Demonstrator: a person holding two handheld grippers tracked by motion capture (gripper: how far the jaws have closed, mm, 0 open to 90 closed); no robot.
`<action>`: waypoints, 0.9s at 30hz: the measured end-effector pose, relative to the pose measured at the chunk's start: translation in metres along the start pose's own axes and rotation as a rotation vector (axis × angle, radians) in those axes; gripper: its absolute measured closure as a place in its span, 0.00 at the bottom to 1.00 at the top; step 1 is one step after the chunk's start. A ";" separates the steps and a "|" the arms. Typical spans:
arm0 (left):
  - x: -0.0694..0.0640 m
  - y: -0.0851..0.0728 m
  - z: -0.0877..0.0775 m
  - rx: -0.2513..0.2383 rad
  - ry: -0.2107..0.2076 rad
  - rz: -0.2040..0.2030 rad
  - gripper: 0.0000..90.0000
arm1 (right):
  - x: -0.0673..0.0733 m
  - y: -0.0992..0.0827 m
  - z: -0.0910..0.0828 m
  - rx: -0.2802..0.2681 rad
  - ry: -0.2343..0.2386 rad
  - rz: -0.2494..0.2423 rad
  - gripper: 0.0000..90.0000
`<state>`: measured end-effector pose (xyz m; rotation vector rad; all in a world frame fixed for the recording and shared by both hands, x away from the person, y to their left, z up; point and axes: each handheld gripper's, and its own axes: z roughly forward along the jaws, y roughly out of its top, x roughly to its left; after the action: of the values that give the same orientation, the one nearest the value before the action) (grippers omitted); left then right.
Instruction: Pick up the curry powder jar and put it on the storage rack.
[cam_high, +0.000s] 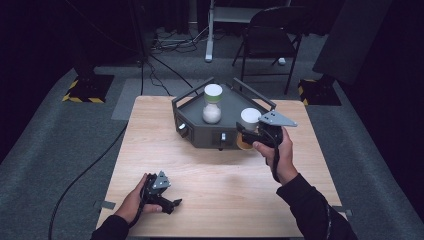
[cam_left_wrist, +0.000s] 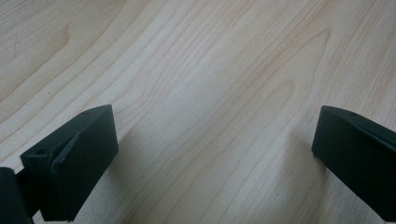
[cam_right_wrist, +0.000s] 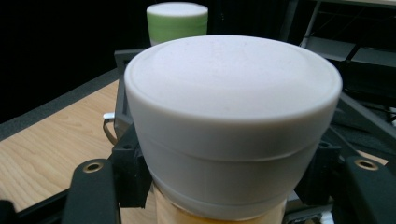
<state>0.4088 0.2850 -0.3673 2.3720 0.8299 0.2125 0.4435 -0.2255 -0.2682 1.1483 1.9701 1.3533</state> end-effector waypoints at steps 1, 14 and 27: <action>0.000 0.000 0.000 0.000 0.000 0.000 0.00 | -0.001 0.005 0.000 -0.002 -0.006 -0.002 0.38; 0.000 0.000 0.000 0.000 0.000 0.000 0.00 | -0.003 0.031 0.003 -0.018 -0.055 0.018 0.38; 0.000 0.000 0.000 0.000 0.000 -0.001 0.00 | -0.011 0.041 0.026 -0.041 -0.092 0.024 0.38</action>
<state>0.4088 0.2850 -0.3673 2.3713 0.8305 0.2122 0.4849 -0.2149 -0.2414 1.1965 1.8618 1.3225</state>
